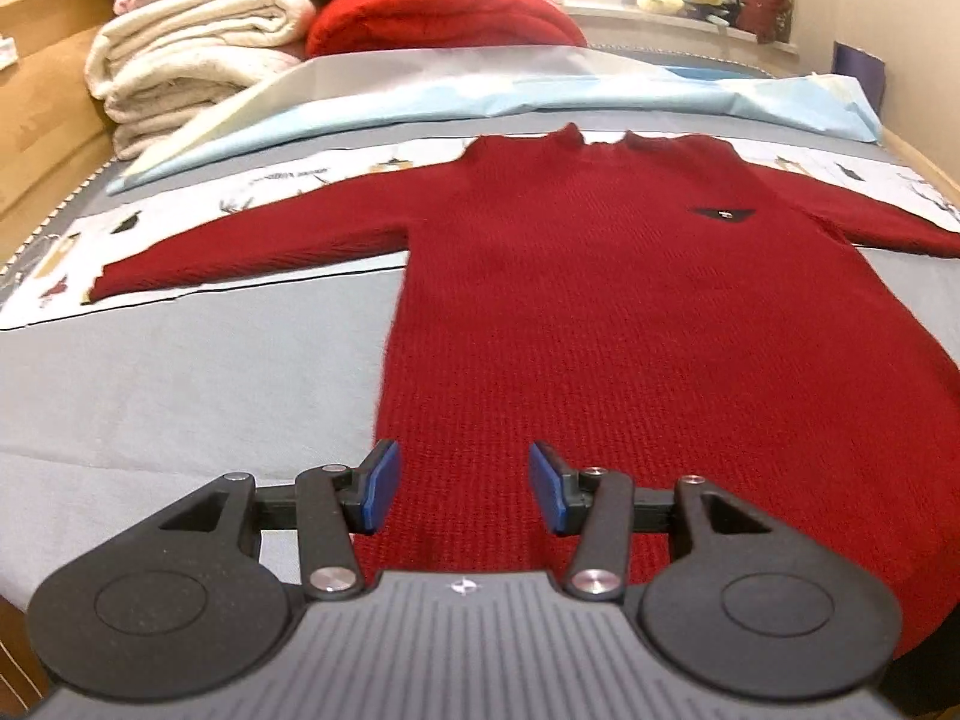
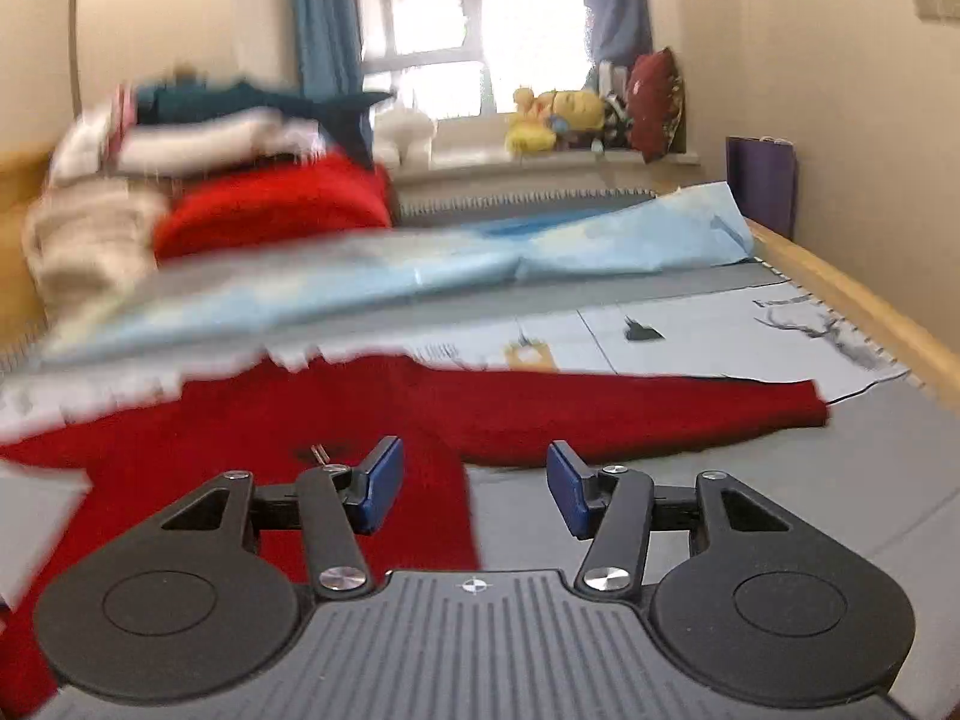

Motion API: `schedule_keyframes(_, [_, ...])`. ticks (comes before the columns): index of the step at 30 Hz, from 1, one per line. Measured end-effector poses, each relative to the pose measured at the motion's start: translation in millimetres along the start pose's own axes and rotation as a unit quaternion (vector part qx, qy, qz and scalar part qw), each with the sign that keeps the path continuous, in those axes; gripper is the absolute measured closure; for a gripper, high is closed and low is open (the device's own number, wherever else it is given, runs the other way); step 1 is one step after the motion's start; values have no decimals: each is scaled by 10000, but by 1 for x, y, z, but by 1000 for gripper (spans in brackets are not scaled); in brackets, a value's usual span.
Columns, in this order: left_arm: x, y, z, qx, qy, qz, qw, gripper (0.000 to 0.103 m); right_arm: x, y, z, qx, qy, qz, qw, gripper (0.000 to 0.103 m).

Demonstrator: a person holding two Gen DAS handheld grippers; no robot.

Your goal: Fold small clothes

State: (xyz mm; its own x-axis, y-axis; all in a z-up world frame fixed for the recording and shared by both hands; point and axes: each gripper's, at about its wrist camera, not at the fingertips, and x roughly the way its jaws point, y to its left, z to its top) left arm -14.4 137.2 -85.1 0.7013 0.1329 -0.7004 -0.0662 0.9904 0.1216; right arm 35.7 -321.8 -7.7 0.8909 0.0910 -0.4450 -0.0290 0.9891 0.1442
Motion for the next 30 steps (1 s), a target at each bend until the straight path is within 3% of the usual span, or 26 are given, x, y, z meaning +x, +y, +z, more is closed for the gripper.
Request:
schedule_keyframes(7, [0,-1,3,120,-421,294,9986,51,13,14,-6,-62,232,107,9997,48])
schedule_keyframes(17, [-5,1,10,67,-411,290,9987,51,23,14,-8,211,382,102,9990,47])
schedule_keyframes(22, [-41,19,51,-713,-705,137,9949,51,20,15,-9,168,360,160,9991,48])
schedule_keyframes(30, [-84,26,142,-1050,-1465,-69,9836,51,24,14,-5,228,371,164,9989,47])
